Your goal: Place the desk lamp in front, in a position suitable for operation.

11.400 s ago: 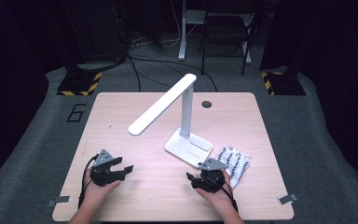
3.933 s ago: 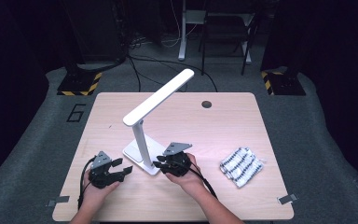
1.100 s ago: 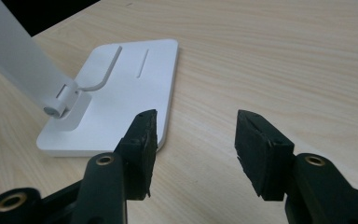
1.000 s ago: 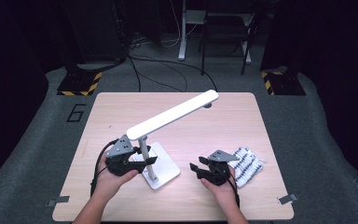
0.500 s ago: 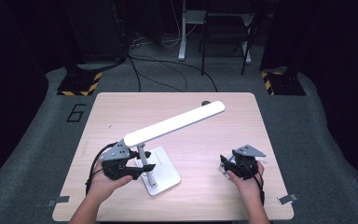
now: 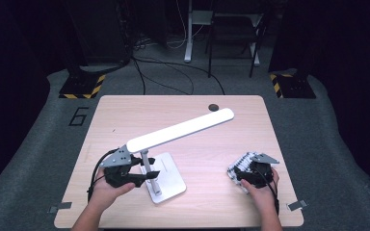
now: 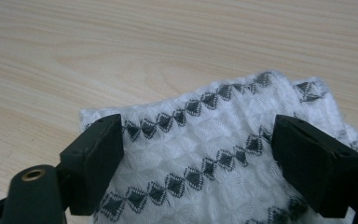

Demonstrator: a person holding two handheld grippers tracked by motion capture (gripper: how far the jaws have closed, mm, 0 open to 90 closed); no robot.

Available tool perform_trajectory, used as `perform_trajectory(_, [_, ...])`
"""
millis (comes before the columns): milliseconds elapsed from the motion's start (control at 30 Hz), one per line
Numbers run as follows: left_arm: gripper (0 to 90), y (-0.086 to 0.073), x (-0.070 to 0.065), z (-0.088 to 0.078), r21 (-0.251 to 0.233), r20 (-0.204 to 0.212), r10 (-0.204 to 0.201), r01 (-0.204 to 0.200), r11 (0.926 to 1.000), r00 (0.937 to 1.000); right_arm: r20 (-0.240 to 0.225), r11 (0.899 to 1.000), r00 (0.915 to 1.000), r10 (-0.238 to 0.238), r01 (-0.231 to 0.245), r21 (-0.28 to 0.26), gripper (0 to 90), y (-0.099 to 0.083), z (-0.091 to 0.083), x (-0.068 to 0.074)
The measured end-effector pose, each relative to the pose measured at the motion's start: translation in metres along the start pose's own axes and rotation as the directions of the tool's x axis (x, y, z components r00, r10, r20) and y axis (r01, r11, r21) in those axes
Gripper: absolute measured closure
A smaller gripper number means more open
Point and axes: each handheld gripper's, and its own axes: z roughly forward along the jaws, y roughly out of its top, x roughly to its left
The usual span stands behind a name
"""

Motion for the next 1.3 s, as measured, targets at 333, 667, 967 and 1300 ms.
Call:
perform_trajectory(333, [51.4, 0.0, -0.001, 0.0, -0.003, -0.004, -0.005, 0.005, 1.0, 1.0, -0.012, 0.999, 0.9994, -0.033, 0.033, -0.007, 22.7, 0.002, 0.0, 0.008])
perform_trajectory(667, [51.3, 0.0, -0.001, 0.0, -0.006, -0.009, -0.009, 0.009, 0.9999, 0.9999, -0.029, 0.999, 0.9989, -0.036, 0.037, 0.028, 20.7, -0.004, 0.012, 0.008])
perform_trajectory(967, [51.3, -0.001, -0.001, 0.001, -0.012, -0.01, -0.013, 0.012, 0.9999, 0.9999, -0.075, 0.996, 0.9934, -0.087, 0.089, 0.025, 53.4, -0.002, 0.01, 0.018])
perform_trajectory(1300, [51.6, -0.001, -0.002, 0.002, -0.017, 0.03, 0.008, -0.007, 0.9998, 0.9995, -0.127, 0.994, 0.9872, -0.096, 0.101, 0.031, 73.6, 0.0, 0.009, 0.027])
